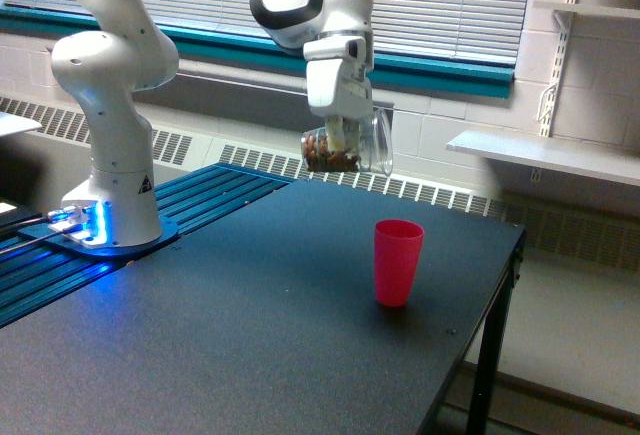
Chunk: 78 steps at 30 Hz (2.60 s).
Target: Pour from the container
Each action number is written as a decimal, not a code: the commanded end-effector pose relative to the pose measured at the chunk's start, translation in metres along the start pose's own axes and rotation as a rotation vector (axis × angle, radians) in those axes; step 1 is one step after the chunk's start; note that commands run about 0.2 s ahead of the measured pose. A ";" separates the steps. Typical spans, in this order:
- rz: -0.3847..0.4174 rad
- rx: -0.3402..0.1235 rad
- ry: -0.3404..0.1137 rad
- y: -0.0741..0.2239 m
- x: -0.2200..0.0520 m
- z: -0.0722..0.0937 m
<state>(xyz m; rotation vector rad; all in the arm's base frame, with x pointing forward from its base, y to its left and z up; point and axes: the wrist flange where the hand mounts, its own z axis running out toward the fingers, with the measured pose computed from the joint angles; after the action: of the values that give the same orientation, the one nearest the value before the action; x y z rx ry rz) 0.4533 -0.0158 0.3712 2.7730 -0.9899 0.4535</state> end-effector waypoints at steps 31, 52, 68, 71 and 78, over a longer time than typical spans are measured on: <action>-0.081 -0.078 -0.092 -0.039 -0.030 0.042; -0.106 -0.132 -0.124 -0.057 -0.030 0.054; -0.131 -0.156 -0.158 -0.066 -0.040 0.063; -0.140 -0.164 -0.167 -0.067 -0.044 0.066; -0.147 -0.165 -0.172 -0.071 -0.045 0.066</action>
<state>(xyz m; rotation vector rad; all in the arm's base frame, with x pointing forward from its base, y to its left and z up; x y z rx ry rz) 0.4777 0.0423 0.2879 2.7390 -0.8159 0.1081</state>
